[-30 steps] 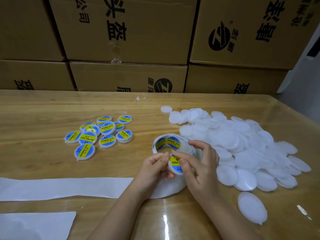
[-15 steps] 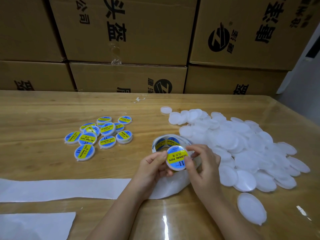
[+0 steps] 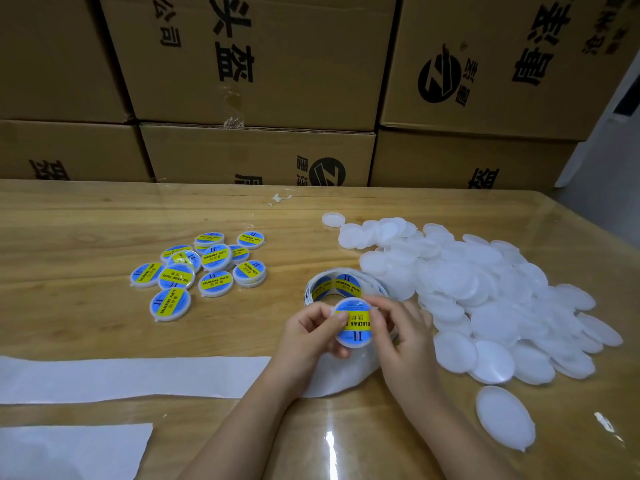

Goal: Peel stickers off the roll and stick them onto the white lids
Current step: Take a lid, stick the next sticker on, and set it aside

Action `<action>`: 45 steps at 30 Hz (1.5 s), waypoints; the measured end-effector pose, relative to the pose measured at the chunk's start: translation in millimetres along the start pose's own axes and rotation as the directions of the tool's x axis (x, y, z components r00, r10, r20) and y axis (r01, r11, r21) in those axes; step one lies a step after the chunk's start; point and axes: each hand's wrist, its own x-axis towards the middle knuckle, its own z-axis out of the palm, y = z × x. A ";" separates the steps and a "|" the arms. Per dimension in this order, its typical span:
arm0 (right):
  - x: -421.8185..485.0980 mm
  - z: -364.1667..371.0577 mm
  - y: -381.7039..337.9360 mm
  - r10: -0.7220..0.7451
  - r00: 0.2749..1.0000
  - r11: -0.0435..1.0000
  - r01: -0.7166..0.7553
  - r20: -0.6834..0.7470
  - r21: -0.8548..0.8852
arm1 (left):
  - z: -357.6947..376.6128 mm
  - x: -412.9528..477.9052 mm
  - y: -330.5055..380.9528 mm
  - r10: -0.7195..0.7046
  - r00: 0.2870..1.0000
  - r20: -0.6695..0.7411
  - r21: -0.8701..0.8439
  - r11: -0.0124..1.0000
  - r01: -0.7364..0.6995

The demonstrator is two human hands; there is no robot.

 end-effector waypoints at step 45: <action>-6.0 8.7 -6.1 -0.058 0.992 0.996 0.065 0.114 -0.062 | 2.4 -3.4 0.8 0.007 0.999 -0.038 0.115 0.993 -0.002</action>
